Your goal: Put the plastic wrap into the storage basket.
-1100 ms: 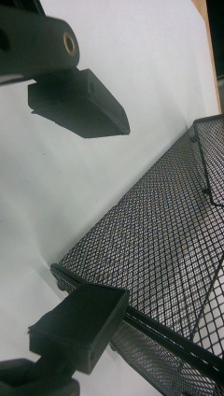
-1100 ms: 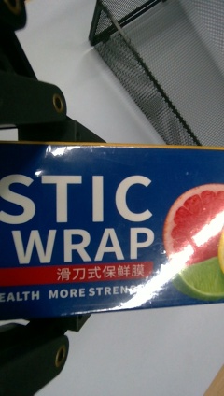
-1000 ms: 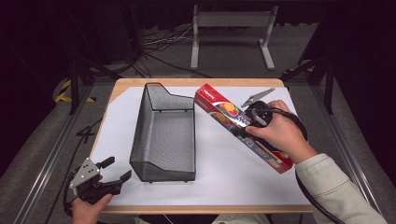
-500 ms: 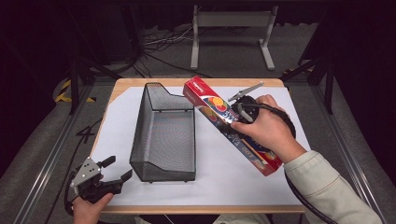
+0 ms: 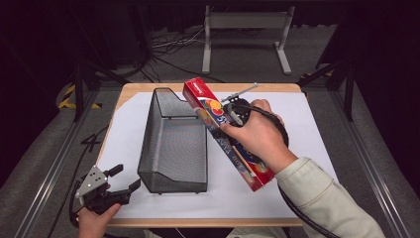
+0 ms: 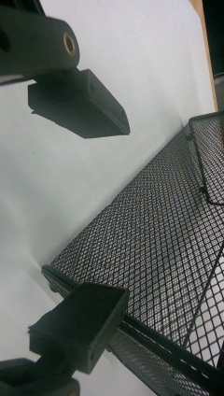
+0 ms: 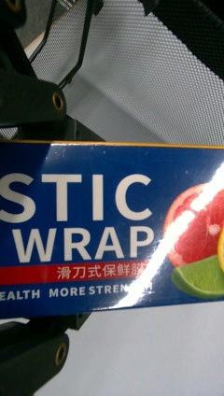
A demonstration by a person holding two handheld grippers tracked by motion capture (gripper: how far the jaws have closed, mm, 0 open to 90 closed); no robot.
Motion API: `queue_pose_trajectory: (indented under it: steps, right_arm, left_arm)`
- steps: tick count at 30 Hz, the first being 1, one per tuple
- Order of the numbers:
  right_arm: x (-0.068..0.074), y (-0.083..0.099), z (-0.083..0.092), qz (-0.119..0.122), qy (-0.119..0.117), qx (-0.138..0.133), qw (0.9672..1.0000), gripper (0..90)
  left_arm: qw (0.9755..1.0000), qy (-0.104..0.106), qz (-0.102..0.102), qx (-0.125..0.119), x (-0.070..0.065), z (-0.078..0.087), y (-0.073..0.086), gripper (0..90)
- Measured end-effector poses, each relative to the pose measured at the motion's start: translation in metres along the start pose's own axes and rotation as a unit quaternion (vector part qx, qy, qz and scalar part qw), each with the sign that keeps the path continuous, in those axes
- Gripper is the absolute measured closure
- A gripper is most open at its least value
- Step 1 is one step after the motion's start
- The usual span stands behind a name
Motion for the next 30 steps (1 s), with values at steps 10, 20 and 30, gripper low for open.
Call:
queue_pose_trajectory:
  steps: [10,20,30]
  right_arm:
    - [0.022,-0.014,-0.035,-0.013,-0.036,0.029,0.9988,40.2]
    - [0.038,-0.028,-0.062,-0.039,-0.039,0.045,0.9974,40.2]
    - [0.049,-0.032,-0.083,-0.048,-0.031,0.061,0.9965,40.0]
  left_arm:
    - [1.0000,-0.001,0.002,-0.003,0.001,0.002,0.001,19.1]
    - [1.0000,-0.005,0.003,-0.005,0.001,0.006,0.003,19.2]
    - [1.0000,-0.002,0.003,-0.004,0.002,0.004,0.003,19.1]
Point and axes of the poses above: each handheld gripper's, and its own axes: z roughly backward along the jaws, y roughly out of its underside, x roughly to its left, the point moved 3 cm from there along -z, roughly forward along the jaws, and after that the axes turned 1 degree about z, right-handed, at the moved point
